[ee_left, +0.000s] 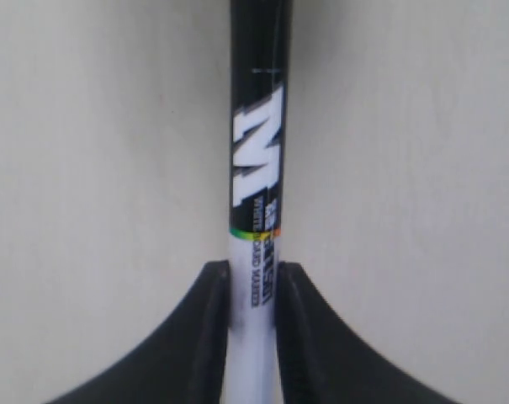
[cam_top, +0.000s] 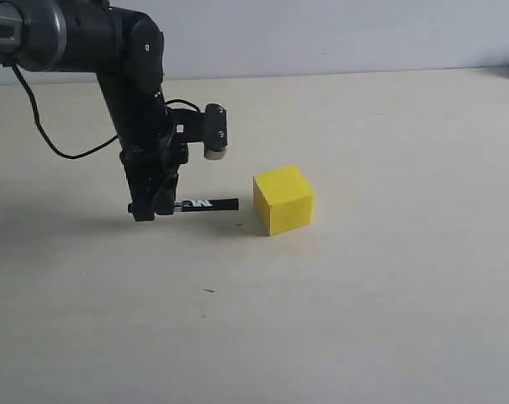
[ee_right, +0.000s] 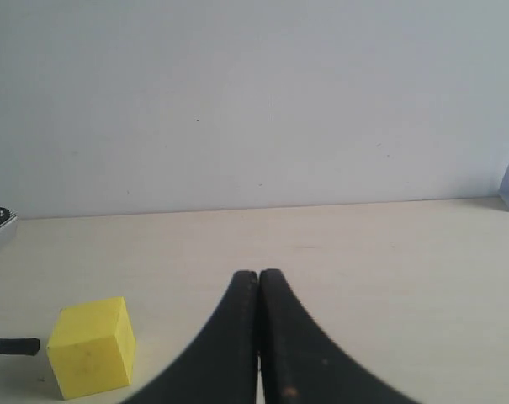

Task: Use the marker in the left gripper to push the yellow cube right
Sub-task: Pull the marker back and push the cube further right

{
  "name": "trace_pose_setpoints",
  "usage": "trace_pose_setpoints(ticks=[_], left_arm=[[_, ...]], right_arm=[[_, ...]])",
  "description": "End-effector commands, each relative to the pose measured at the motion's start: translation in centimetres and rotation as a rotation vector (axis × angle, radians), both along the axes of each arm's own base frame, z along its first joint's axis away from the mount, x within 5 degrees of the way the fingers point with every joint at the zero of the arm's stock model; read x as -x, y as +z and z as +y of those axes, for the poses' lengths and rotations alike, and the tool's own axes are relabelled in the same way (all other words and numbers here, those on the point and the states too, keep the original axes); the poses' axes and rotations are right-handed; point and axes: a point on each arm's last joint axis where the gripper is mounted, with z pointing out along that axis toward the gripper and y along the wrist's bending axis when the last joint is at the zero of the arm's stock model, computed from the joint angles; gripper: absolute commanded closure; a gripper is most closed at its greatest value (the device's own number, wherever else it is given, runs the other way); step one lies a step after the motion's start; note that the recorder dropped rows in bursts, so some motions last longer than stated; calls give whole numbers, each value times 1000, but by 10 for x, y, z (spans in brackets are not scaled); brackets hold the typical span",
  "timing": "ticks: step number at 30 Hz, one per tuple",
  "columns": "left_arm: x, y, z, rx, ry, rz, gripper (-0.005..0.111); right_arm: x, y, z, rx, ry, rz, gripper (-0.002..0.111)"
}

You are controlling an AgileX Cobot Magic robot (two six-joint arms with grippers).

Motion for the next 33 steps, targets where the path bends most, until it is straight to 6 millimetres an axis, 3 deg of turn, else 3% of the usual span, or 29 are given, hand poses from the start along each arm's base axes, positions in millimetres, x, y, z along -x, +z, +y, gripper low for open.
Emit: trace_pose_setpoints(ticks=[1, 11, 14, 23, 33], left_arm=[[1, 4, -5, 16, 33, -12, 107], [14, 7, -54, 128, -34, -164, 107], [14, 7, -54, 124, -39, -164, 107], [3, 6, -29, 84, 29, -115, 107], [3, 6, -34, 99, 23, -137, 107]], right_arm=[[0, -1, 0, 1, 0, -9, 108], [0, -1, 0, 1, 0, -9, 108], [0, -1, 0, 1, 0, -9, 108], [0, -1, 0, 1, 0, -9, 108], [0, -1, 0, 1, 0, -9, 108]])
